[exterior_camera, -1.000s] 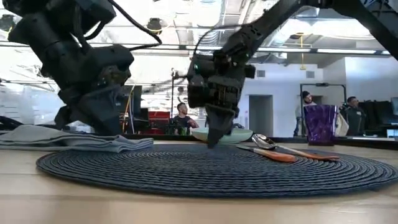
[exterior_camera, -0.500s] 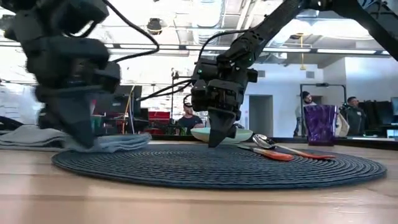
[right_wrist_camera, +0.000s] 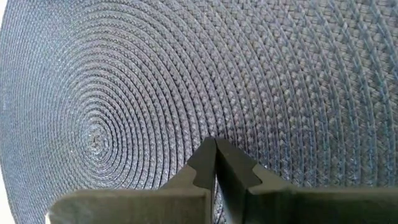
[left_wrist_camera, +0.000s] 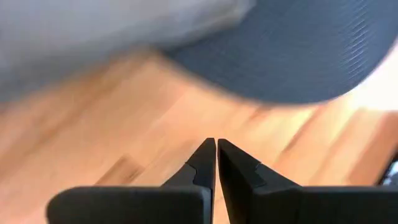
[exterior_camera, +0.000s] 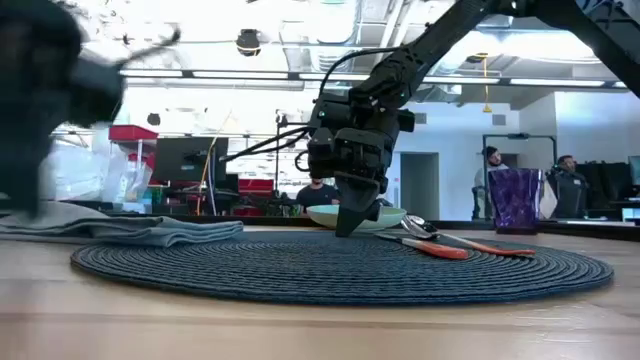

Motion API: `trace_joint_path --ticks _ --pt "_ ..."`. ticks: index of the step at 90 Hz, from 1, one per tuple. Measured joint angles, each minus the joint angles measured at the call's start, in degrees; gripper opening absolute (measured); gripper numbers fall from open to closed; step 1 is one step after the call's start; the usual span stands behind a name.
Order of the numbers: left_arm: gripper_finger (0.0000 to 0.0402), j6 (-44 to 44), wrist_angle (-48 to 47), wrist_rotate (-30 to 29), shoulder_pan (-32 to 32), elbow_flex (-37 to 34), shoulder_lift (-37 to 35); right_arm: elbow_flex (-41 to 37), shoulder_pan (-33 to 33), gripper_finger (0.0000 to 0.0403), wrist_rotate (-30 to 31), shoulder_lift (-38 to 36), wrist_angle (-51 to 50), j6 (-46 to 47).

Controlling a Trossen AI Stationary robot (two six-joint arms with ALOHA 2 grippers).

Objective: Set table place
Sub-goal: Move the gray napkin to the left of the dark gray placemat

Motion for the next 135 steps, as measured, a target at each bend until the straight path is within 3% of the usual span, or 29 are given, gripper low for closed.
trace_joint_path --ticks 8,24,37,45,54,63,71,81,106,135 --pt "0.0000 5.0 -3.4 -4.8 3.2 0.5 -2.1 0.0 -0.1 0.0000 0.0 0.0 0.0 0.0" --pt "0.0000 17.2 -7.1 -5.3 13.5 0.6 -4.2 0.0 -0.1 0.0000 -0.8 0.0 0.1 0.0" --pt "0.0000 19.5 -5.7 -5.7 21.2 0.6 0.3 0.0 0.1 0.0000 -1.1 0.1 0.2 0.0" --pt "0.0000 19.5 0.2 -5.3 22.9 0.5 5.3 0.0 0.4 0.0000 -1.0 0.1 0.3 0.3" --pt "0.0000 22.1 11.8 -2.2 22.7 0.6 11.5 -0.1 0.3 0.0000 -1.4 0.1 0.0 0.4" --pt "0.0000 25.1 25.7 7.5 21.5 0.9 16.9 -0.1 0.3 0.0000 -1.5 0.1 0.2 0.4" --pt "0.0000 24.0 29.8 15.0 19.6 0.9 19.1 -0.1 -0.2 0.0000 -1.6 0.1 0.8 0.3" --pt "0.0000 19.6 25.0 16.7 18.1 0.9 18.1 -0.1 -0.7 0.0000 -1.8 0.2 0.6 0.2" --pt "0.0000 22.8 4.7 19.1 12.8 0.7 9.2 -0.1 -1.2 0.0000 -1.6 0.2 1.1 -0.6" --pt "0.0000 21.1 0.7 16.3 10.9 0.3 4.4 0.0 -1.2 0.0000 -2.0 0.2 1.7 -1.0"
